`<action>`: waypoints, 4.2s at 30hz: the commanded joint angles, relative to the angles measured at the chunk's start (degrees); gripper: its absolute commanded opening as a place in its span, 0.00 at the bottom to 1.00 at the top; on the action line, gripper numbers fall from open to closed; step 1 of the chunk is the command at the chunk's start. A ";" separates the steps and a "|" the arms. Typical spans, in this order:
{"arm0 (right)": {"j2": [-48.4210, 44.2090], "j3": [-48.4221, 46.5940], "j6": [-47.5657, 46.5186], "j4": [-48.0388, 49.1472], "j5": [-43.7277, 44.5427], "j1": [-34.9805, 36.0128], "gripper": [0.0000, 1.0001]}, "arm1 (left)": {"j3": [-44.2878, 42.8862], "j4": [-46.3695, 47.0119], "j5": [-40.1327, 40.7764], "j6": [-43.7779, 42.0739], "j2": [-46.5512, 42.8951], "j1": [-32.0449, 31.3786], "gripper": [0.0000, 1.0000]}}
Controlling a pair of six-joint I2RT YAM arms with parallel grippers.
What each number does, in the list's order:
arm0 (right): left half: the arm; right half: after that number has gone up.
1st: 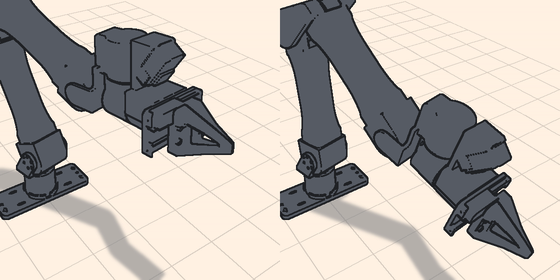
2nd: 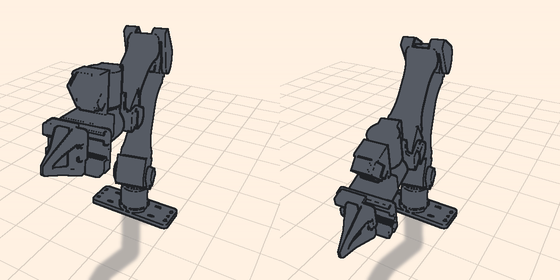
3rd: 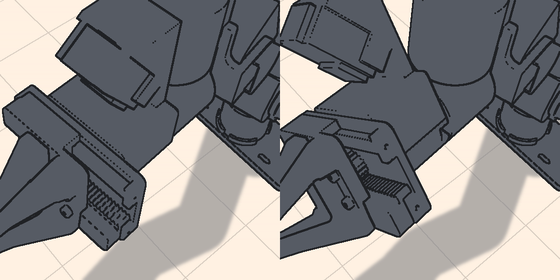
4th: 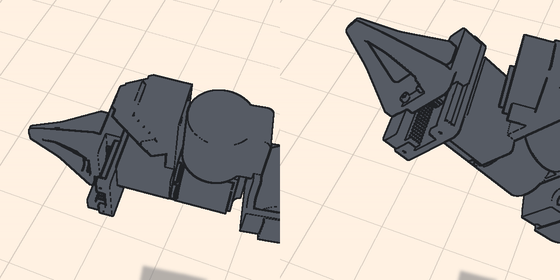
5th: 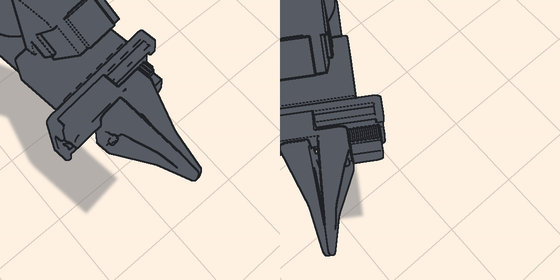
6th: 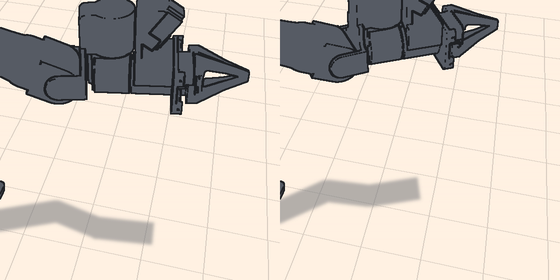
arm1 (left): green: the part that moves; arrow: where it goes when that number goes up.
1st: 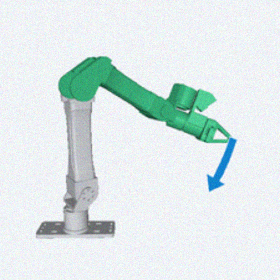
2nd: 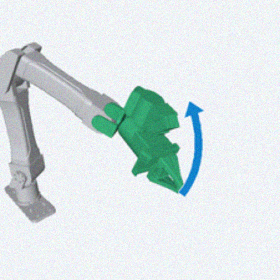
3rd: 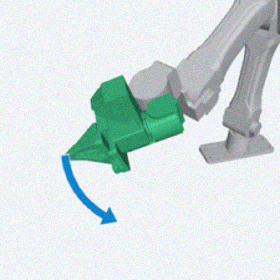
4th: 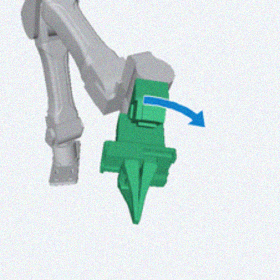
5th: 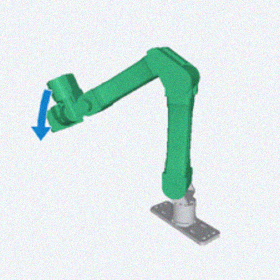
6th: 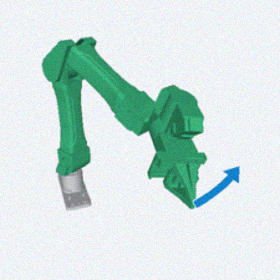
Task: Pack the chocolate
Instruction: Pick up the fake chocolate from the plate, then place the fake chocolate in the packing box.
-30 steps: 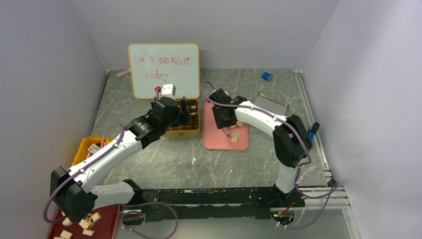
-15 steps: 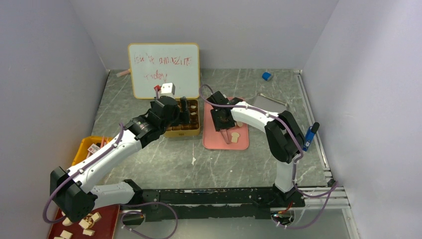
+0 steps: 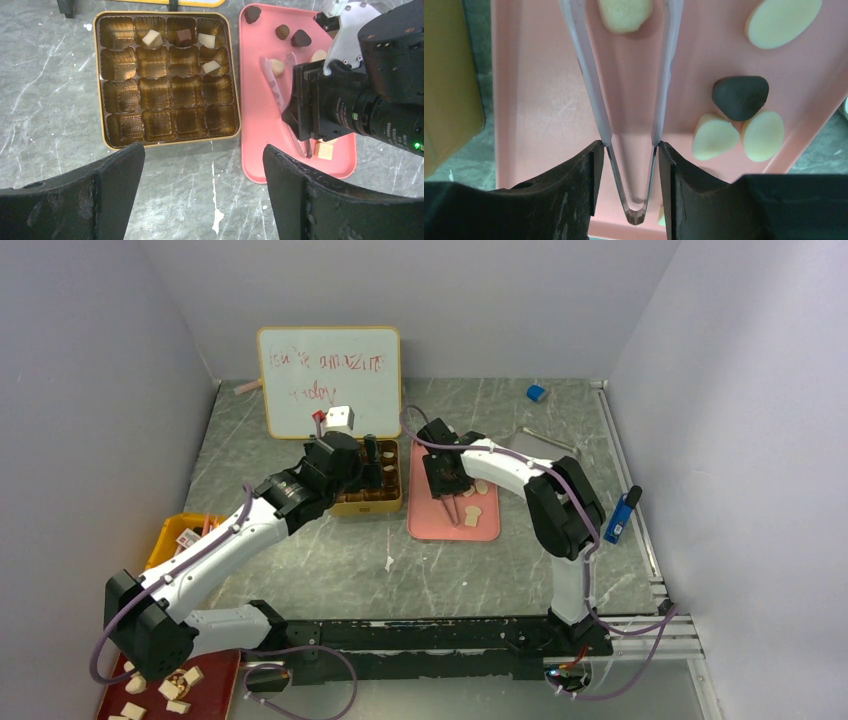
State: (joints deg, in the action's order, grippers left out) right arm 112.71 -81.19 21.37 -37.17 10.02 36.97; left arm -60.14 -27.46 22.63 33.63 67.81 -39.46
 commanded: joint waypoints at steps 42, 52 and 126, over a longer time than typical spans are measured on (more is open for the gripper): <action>-5.87 -9.27 -1.27 -6.05 -2.26 -0.11 0.04 | -0.01 1.18 1.33 0.91 -3.27 -0.34 0.92; -3.04 -19.86 -2.53 -10.77 -2.85 3.37 0.02 | 0.99 1.29 2.23 1.52 -5.37 -0.35 0.93; 9.99 -35.33 -4.49 -11.52 -6.68 11.28 0.38 | 1.26 -1.56 4.35 2.65 -7.04 -0.35 0.94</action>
State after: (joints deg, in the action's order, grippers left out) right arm 122.37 -113.65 17.47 -50.48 2.66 48.05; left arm -58.41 -29.89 25.85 36.86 60.62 -39.57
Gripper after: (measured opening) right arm 0.383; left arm 0.932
